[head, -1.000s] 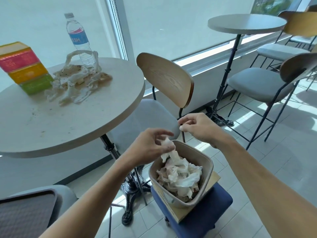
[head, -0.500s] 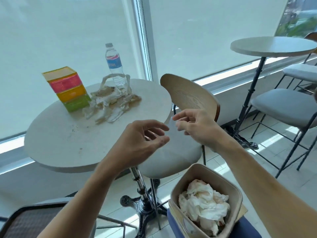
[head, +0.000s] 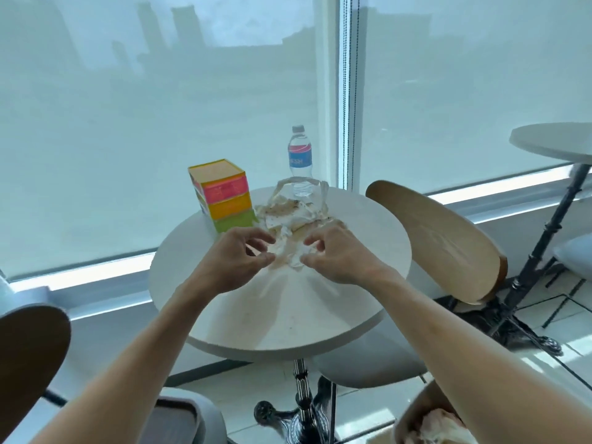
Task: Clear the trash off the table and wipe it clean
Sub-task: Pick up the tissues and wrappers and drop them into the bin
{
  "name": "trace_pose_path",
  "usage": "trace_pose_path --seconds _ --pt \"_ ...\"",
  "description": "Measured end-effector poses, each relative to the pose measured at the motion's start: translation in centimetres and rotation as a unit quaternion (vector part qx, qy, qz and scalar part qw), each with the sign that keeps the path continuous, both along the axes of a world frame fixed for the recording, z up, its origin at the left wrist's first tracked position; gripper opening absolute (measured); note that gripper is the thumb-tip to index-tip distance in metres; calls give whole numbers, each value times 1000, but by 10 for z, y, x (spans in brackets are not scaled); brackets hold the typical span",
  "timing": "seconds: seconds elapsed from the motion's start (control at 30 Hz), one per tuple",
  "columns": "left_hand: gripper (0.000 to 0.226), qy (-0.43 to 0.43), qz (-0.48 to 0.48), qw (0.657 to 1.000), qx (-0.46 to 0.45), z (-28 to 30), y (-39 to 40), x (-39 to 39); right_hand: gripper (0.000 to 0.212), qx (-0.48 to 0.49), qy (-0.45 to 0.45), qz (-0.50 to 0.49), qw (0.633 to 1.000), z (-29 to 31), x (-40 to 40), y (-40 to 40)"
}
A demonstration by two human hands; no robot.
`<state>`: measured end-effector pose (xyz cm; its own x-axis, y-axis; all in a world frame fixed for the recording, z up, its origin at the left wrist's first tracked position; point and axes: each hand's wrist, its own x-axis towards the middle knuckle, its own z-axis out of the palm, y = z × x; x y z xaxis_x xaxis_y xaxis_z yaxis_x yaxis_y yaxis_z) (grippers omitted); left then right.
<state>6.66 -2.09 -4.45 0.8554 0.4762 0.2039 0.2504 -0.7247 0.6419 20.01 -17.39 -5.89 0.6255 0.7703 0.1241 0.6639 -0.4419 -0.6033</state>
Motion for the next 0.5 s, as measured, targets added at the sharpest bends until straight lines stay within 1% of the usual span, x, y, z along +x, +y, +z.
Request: trace_pose_path --seconds 0.07,0.13,0.17,0.2,0.27,0.3,0.37,0.5 --pt "29 8 -1 999 35 -2 13 5 55 -44 -29 -4 999 -5 -1 18" --pt "42 30 -15 997 62 -3 22 11 61 -95 -84 -19 992 -10 -1 31" --pt "47 41 -26 996 69 -2 25 14 61 -109 -98 -31 989 -11 -2 35" --pt "50 50 -38 995 73 -1 28 17 55 -109 -103 -42 988 -11 -2 38" --pt "53 70 -65 992 83 1 30 23 31 -68 -96 -68 991 -12 -1 42" --pt "54 81 -79 989 92 1 31 26 23 -45 -86 -79 992 -13 0 43" --pt "55 104 -102 983 111 1 30 31 24 -11 -64 -89 994 -13 3 42" --pt "56 133 -125 972 146 -7 31 41 16 77 -5 -92 993 -5 2 28"
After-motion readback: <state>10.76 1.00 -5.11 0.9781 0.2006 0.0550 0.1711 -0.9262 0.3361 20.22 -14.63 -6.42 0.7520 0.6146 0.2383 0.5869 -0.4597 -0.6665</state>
